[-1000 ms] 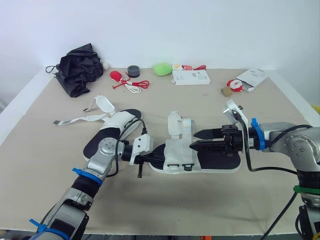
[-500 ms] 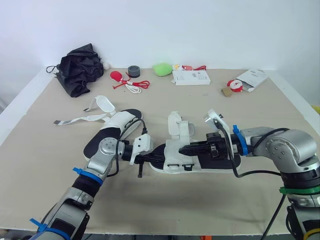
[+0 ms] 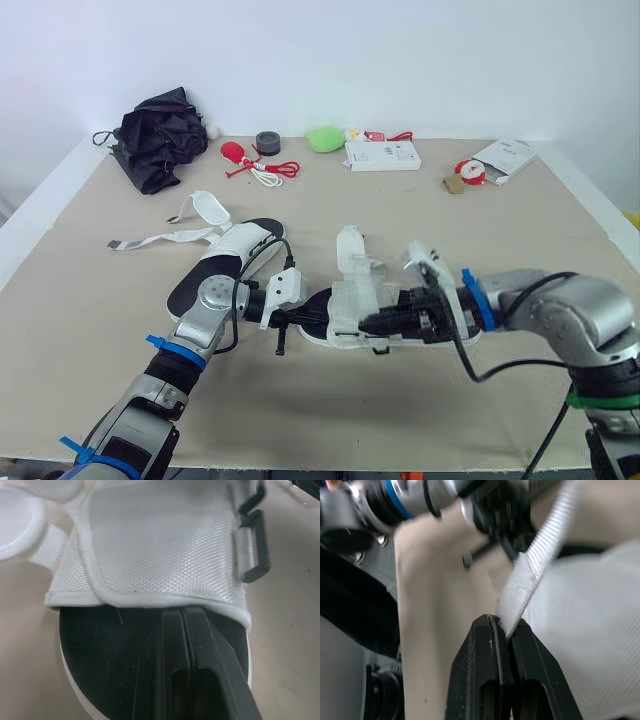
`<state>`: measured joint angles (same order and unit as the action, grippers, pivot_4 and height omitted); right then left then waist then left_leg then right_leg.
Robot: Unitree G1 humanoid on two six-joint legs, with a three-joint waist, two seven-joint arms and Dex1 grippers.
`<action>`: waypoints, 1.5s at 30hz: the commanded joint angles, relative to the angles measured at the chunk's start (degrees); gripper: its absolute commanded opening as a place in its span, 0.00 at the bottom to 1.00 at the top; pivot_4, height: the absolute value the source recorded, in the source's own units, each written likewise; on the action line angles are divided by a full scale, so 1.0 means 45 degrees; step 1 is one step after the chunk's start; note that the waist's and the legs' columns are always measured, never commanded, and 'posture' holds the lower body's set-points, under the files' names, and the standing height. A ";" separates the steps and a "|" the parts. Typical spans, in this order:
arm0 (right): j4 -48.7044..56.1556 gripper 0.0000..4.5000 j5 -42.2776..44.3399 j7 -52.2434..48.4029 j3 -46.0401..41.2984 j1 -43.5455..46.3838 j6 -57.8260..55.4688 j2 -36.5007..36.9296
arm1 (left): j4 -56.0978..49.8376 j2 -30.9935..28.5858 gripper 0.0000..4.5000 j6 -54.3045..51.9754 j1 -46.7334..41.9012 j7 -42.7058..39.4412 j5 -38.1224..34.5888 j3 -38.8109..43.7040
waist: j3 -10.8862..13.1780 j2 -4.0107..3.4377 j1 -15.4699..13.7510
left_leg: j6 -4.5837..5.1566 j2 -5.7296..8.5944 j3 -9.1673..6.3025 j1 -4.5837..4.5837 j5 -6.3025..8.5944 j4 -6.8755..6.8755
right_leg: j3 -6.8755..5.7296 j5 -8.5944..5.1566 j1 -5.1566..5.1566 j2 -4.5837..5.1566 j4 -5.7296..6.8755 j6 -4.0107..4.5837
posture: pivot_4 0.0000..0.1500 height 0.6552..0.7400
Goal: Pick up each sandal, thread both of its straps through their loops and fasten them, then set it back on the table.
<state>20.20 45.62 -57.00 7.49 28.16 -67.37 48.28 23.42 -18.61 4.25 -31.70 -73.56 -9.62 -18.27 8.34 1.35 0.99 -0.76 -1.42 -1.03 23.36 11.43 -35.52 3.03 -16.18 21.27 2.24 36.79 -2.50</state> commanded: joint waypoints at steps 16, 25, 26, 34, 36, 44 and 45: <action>0.0060 0.74 0.0176 -0.0095 -0.1030 -0.0208 0.0593 0.0290 | 0.1588 -0.0165 0.00 -0.0404 0.0730 0.0176 0.1400 -0.1107 | -0.0023 0.0013 -0.0003 | 0.0000 -0.0007 -0.0011 -0.0005 0.0000 0.0001 | -0.0018 -0.0003 -0.0001 -0.0006 0.0000 0.0008 | 1.00 1.00; 0.2251 0.85 0.2866 -0.0062 -0.5890 -0.2701 -0.0166 0.1659 | 0.1504 -0.0215 0.00 -0.0414 0.0826 0.0185 0.1365 -0.1094 | -0.0022 0.0021 -0.0116 | 0.0000 0.0007 -0.0010 -0.0002 0.0000 0.0002 | -0.0017 -0.0006 -0.0015 0.0007 -0.0002 -0.0007 | 1.00 1.00; 0.3047 0.85 0.2948 0.0139 -0.6043 -0.3607 -0.0228 0.1702 | 0.1533 -0.0225 0.00 -0.0403 0.0822 0.0174 0.1357 -0.1104 | -0.0029 0.0033 -0.0154 | -0.0001 0.0011 -0.0023 0.0007 0.0001 0.0006 | -0.0042 -0.0016 -0.0012 0.0010 -0.0002 -0.0016 | 1.00 1.00; 0.4776 0.85 0.2029 0.2533 -0.4539 -0.6388 0.0463 0.0671 | 0.1849 -0.0126 0.00 -0.0320 0.0595 0.0084 0.1321 -0.1182 | -0.0027 0.0010 -0.0155 | -0.0013 -0.0001 -0.0008 -0.0012 0.0009 -0.0010 | -0.0039 -0.0029 -0.0016 0.0014 -0.0002 -0.0006 | 1.00 1.00; 0.4416 0.85 0.1888 0.2869 -0.4188 -0.6170 0.0538 0.0381 | 0.1916 -0.0097 0.00 -0.0292 0.0532 0.0048 0.1323 -0.1213 | -0.0021 0.0035 -0.0150 | -0.0010 0.0007 -0.0011 -0.0014 0.0007 -0.0020 | -0.0037 -0.0028 -0.0015 0.0028 -0.0003 -0.0008 | 1.00 1.00; 0.3597 0.85 0.1738 0.2704 -0.3896 -0.5625 0.0829 0.0697 | 0.1993 -0.0171 0.00 -0.0209 0.0396 -0.0047 0.1371 -0.1212 | -0.0020 0.0035 -0.0162 | -0.0010 0.0025 -0.0019 0.0000 0.0007 -0.0002 | -0.0043 -0.0040 -0.0013 0.0040 -0.0006 -0.0013 | 1.00 1.00; 0.3545 0.85 0.1702 0.2646 -0.3851 -0.5644 0.0886 0.0749 | 0.1977 -0.0184 0.00 -0.0197 0.0402 -0.0053 0.1393 -0.1210 | -0.0020 0.0036 -0.0162 | -0.0010 0.0029 -0.0021 0.0002 0.0008 0.0002 | -0.0043 -0.0045 -0.0013 0.0039 -0.0006 -0.0013 | 1.00 1.00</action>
<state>35.98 53.46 -44.24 -9.44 2.28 -64.69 50.88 25.93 -17.81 5.82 -33.16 -74.41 -9.60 -19.36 8.25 1.51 0.26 -0.80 -1.29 -1.13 23.38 11.46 -35.50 2.83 -16.38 21.21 2.41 36.77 -2.57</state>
